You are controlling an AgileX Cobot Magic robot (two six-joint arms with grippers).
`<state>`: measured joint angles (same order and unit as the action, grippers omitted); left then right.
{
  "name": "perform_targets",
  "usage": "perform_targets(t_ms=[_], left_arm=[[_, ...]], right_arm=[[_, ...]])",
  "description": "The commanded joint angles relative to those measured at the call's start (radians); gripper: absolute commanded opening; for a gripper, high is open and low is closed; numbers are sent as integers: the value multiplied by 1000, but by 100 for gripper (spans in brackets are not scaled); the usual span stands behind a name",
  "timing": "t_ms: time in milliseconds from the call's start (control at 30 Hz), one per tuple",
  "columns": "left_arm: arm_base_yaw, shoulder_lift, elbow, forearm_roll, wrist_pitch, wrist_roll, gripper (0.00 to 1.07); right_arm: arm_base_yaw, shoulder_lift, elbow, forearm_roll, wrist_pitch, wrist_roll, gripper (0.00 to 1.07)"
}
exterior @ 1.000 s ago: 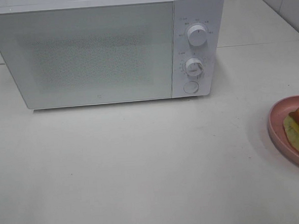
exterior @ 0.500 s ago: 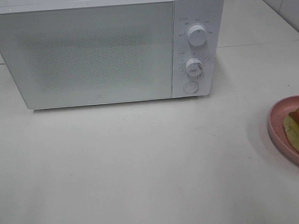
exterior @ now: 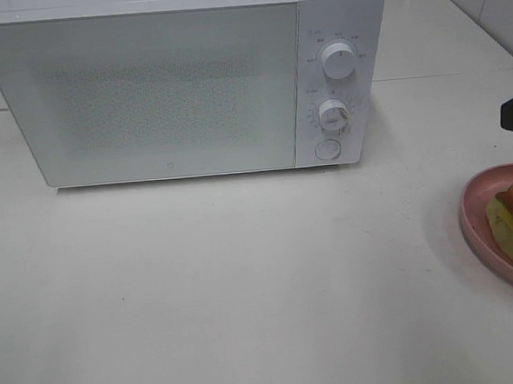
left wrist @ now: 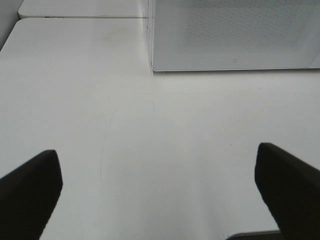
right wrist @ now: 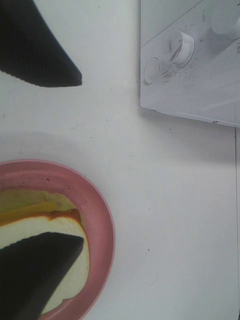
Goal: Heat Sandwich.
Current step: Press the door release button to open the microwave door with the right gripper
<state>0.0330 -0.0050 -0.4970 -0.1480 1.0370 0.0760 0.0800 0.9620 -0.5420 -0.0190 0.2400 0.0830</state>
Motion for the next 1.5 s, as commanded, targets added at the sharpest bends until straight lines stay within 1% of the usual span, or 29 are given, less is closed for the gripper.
perform_targets(t_ms=[33, 200, 300, 333, 400, 433, 467, 500, 533, 567, 600, 700, 733, 767, 800, 833, 867, 933, 967, 1033, 1100, 1133, 1167, 1233, 1267, 1400, 1433, 1467, 1500], left_arm=[[1, -26, 5, 0, -10, -2, 101], [1, -26, 5, 0, -10, -2, 101], [1, -26, 5, 0, -10, -2, 101], [1, -26, 5, 0, -10, -2, 101], [1, -26, 5, 0, -10, -2, 101], [1, -26, 5, 0, -10, -2, 101], [1, -26, 5, 0, -10, -2, 101], [1, -26, 5, 0, -10, -2, 101], [1, -26, 5, 0, -10, -2, 101], [1, -26, 5, 0, -10, -2, 101], [1, -26, 5, 0, -10, -2, 101], [1, -26, 5, 0, -10, -2, 101], [1, -26, 5, 0, -10, -2, 101], [1, -26, 5, 0, -10, -2, 101], [1, -26, 5, 0, -10, -2, 101], [1, -26, 5, 0, -10, -2, 101], [1, -26, 5, 0, -10, -2, 101], [1, -26, 5, 0, -10, -2, 101], [1, -26, 5, 0, -10, -2, 101], [1, -26, 5, 0, -10, -2, 101], [1, -26, 5, 0, -10, -2, 101], [1, -26, 5, 0, -10, -2, 101], [1, -26, 5, 0, -10, -2, 101], [1, -26, 5, 0, -10, -2, 101], [1, -26, 5, 0, -10, -2, 101], [1, -26, 5, 0, -10, -2, 101], [1, -26, 5, 0, -10, -2, 101], [1, -26, 5, 0, -10, -2, 101], [1, -26, 5, 0, -10, -2, 101]], right_arm=[[3, 27, -6, -2, -56, -8, 76], [3, 93, -6, -2, -130, -8, 76], [3, 147, 10, -12, -257, -8, 76], [3, 147, 10, -12, -257, -8, 76], [3, 171, 43, -21, -380, -8, 76], [3, 198, 79, -20, -488, -9, 76], [4, 213, 97, -20, -545, -9, 76], [4, 213, 97, -20, -545, -9, 76], [8, 226, 110, -16, -589, -9, 76], [40, 254, 127, 19, -672, -21, 76], [60, 266, 132, 31, -710, -43, 76], [102, 305, 143, 72, -779, -109, 76], [149, 348, 152, 150, -840, -204, 76], [175, 373, 156, 197, -873, -252, 76], [175, 373, 156, 197, -873, -252, 76], [201, 397, 157, 250, -908, -297, 76], [247, 439, 157, 349, -957, -362, 76], [297, 476, 157, 446, -1021, -395, 76], [297, 476, 157, 446, -1021, -395, 76], [365, 531, 157, 550, -1101, -401, 76], [404, 560, 157, 594, -1145, -401, 76], [404, 560, 157, 594, -1145, -401, 76], [440, 591, 157, 613, -1186, -401, 76], [471, 621, 156, 630, -1217, -400, 76], [471, 621, 156, 630, -1217, -400, 76], [552, 683, 155, 691, -1283, -395, 76], [552, 683, 155, 691, -1283, -395, 76], [590, 699, 156, 726, -1295, -395, 76], [608, 707, 156, 744, -1304, -395, 76]])
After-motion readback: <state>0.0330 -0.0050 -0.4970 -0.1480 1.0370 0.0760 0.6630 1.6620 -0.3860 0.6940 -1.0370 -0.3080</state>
